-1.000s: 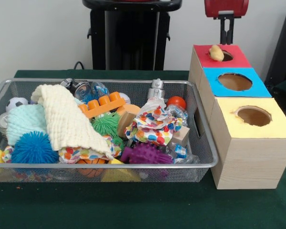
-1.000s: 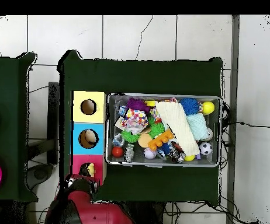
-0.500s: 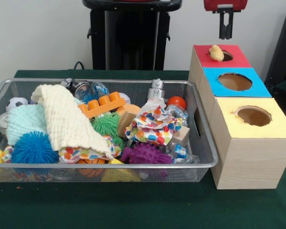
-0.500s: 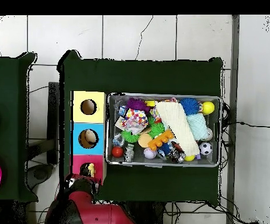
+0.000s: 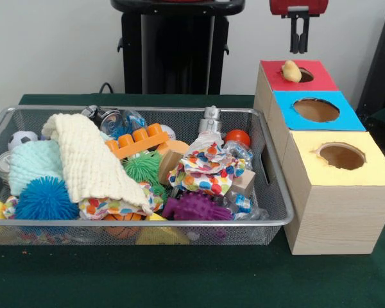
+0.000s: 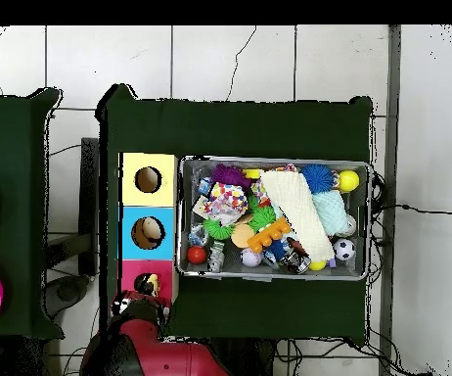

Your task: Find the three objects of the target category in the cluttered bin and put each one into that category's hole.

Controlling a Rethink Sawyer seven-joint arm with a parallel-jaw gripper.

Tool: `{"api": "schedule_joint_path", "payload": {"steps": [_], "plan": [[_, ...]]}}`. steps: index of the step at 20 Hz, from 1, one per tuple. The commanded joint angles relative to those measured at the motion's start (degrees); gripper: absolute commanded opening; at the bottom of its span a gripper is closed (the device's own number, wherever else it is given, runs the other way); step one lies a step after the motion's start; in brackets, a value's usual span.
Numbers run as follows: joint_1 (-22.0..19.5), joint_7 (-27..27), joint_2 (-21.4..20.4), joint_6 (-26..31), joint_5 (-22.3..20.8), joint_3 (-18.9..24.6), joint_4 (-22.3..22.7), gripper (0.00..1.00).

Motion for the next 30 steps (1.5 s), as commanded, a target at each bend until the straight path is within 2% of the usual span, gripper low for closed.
{"api": "schedule_joint_path", "payload": {"steps": [1,7,10,13,16,22,25,30], "plan": [[-0.5,5.9,6.8,-1.1,-1.9,-2.7,-4.2,0.00],[-0.1,7.3,14.0,-8.5,-3.1,-3.7,-5.0,0.00],[0.6,7.5,16.0,-10.6,-3.3,-4.8,-5.4,0.00],[1.1,9.4,19.2,-14.2,-2.9,-4.1,-5.6,0.00],[1.9,9.9,20.2,-14.9,-2.0,-4.1,-5.9,0.00],[2.4,10.1,19.3,-13.0,-1.2,-3.4,-6.6,0.00],[2.1,9.5,17.3,-10.4,-1.1,-3.6,-6.4,0.00],[0.2,7.3,8.9,-3.0,-1.9,-4.1,-4.2,0.00]]}}
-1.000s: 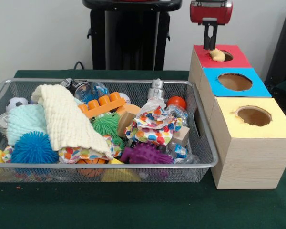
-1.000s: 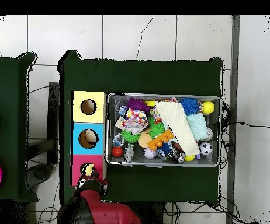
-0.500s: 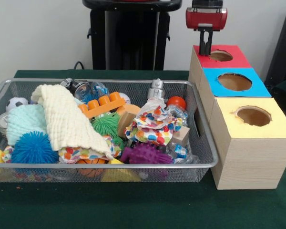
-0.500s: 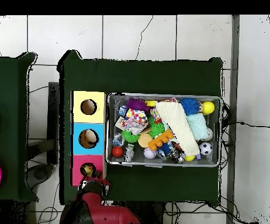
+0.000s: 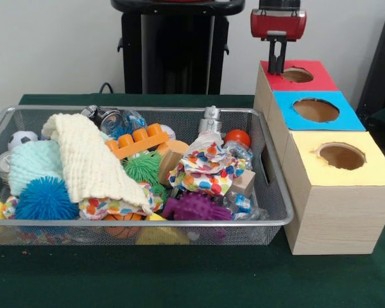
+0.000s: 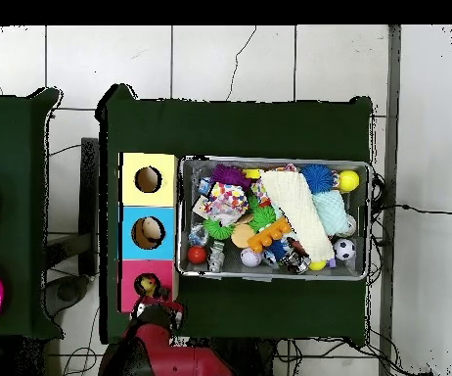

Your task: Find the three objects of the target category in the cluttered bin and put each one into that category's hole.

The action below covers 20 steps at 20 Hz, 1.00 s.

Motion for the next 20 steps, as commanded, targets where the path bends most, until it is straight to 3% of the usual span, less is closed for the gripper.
{"api": "schedule_joint_path", "payload": {"steps": [1,13,20], "plan": [[-3.0,6.7,-3.7,9.7,0.9,1.3,-3.8,0.00],[-4.9,4.7,-14.2,19.6,-1.0,-0.8,-2.5,0.00],[-6.8,4.2,-16.5,21.7,-1.7,-0.3,-1.9,0.00]]}}
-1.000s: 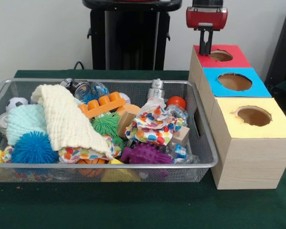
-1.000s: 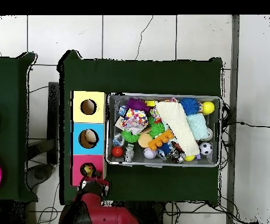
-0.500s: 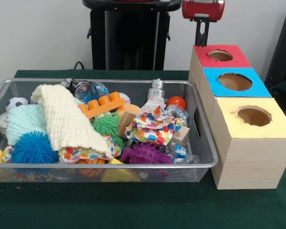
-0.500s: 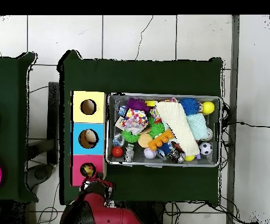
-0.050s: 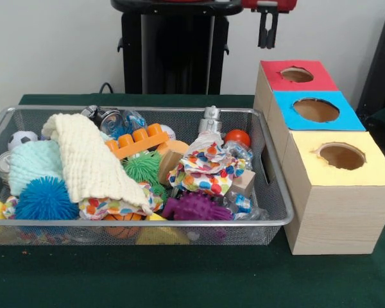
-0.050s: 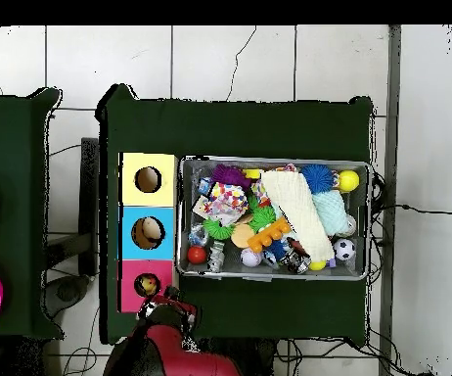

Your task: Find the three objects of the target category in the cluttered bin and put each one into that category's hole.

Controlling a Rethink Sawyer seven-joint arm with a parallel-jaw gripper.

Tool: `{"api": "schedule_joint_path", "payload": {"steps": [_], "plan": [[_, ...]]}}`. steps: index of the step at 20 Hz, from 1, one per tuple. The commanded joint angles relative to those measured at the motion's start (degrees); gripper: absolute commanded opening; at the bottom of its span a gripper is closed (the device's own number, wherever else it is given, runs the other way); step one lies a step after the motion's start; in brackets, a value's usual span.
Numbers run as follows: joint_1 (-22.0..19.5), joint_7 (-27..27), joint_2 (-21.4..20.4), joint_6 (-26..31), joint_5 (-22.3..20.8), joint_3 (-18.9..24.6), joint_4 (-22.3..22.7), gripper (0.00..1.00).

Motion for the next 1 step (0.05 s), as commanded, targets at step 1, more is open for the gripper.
{"api": "schedule_joint_path", "payload": {"steps": [1], "plan": [[-2.5,4.0,-3.0,7.9,-1.7,0.6,-2.2,0.00]]}}
